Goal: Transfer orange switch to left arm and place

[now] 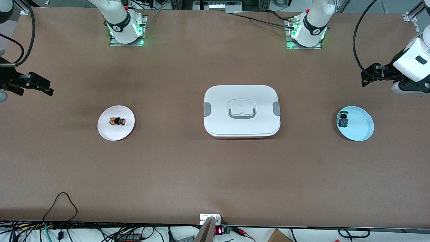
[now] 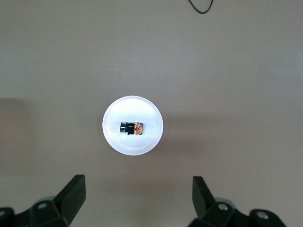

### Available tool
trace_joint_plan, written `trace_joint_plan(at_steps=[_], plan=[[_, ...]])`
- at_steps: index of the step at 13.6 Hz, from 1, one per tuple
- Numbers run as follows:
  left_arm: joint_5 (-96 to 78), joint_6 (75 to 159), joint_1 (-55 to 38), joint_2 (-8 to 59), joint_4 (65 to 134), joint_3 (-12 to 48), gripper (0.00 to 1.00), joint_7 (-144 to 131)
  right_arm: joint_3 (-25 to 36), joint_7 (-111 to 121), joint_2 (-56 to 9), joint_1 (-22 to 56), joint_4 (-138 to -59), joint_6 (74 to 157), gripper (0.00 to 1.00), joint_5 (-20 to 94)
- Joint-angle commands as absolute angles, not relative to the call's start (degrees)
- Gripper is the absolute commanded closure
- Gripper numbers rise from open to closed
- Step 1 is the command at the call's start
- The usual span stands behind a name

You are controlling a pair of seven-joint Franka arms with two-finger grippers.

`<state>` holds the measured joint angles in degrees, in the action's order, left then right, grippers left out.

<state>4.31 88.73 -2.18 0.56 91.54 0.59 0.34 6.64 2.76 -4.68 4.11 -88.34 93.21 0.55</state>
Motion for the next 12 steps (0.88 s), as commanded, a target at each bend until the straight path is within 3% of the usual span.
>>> trace_joint_plan(at_steps=[1,12], plan=[[3.43,88.07,-2.37,-0.09,91.32,0.26,0.0,-0.09,6.15,2.2,-3.52,4.22,-87.8,92.02,0.0,0.18],[3.43,87.98,-2.37,-0.09,91.32,0.44,0.0,-0.09,6.06,3.78,-7.47,4.92,-88.42,92.28,0.0,-0.09]])
